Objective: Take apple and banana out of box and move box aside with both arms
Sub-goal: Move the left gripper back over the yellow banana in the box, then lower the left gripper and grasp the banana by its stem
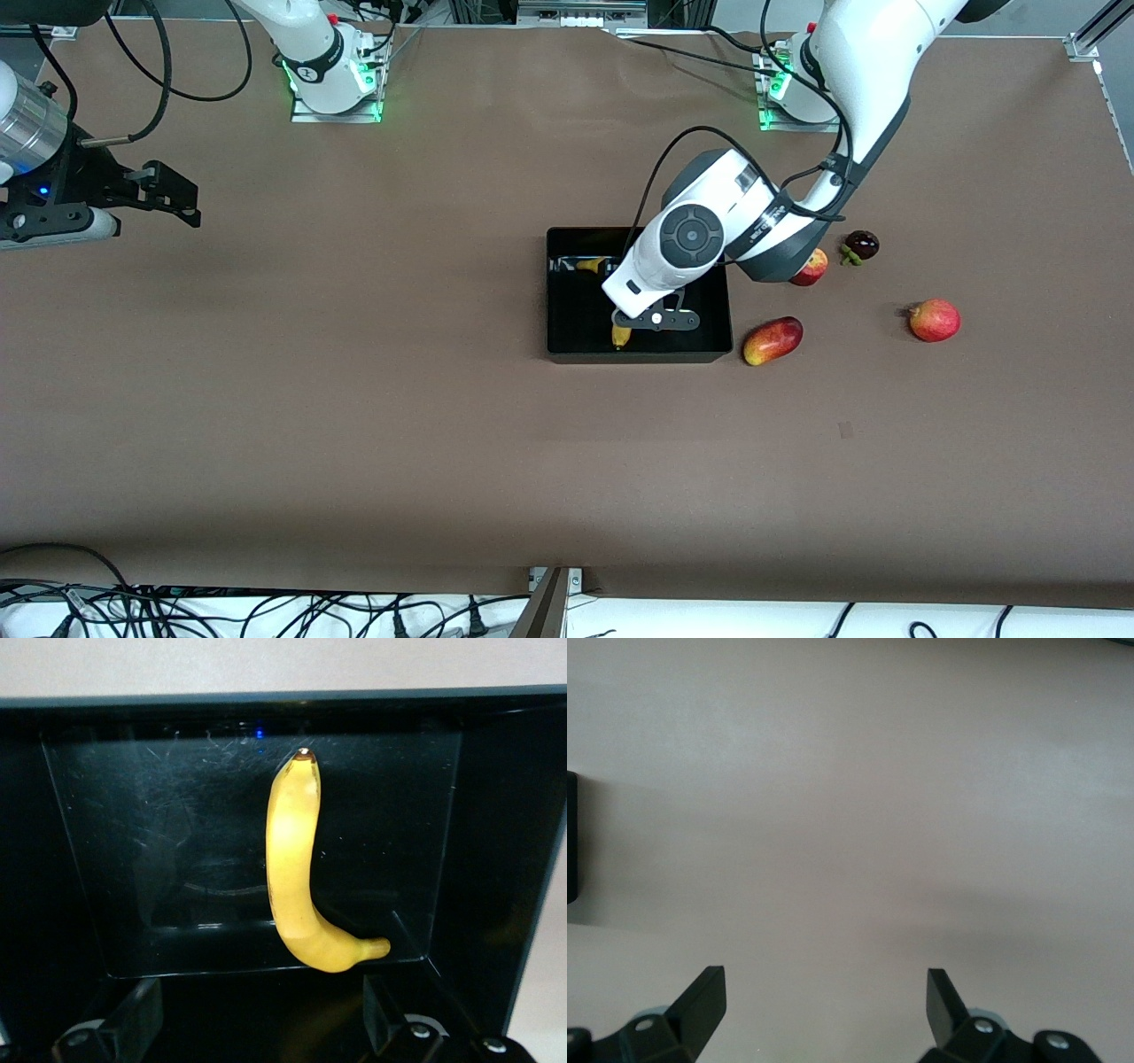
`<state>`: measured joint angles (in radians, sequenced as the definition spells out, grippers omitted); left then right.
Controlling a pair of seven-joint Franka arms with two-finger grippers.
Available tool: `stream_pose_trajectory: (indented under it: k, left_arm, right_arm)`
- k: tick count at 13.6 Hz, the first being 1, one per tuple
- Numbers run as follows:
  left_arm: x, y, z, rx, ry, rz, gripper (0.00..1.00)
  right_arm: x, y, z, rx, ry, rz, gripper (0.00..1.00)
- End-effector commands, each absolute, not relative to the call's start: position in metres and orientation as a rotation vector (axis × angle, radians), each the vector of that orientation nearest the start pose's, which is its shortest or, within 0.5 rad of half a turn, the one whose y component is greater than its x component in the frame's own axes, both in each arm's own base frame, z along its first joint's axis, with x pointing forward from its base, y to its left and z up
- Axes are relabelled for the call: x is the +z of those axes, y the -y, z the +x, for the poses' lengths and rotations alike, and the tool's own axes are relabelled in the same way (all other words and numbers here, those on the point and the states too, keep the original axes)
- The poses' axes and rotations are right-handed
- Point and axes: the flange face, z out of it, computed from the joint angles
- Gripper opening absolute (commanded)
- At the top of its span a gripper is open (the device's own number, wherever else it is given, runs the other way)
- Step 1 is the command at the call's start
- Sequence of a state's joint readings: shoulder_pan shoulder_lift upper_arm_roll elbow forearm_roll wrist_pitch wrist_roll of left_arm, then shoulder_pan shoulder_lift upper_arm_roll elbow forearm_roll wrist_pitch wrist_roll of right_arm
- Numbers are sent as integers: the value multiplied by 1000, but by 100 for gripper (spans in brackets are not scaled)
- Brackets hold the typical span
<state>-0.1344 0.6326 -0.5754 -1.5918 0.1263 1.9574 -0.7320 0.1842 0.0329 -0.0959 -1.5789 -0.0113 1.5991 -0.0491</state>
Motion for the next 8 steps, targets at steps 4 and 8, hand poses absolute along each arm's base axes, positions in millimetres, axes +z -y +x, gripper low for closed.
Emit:
stream_pose_trajectory:
  k: [4, 8]
  left_arm:
    - [247, 424, 539, 391, 208, -3194, 100]
    - [219, 430, 540, 341, 198, -3215, 100]
  right_arm:
    - [609, -49, 566, 9, 204, -3149, 100]
    - [609, -49, 566, 9, 204, -3149, 100]
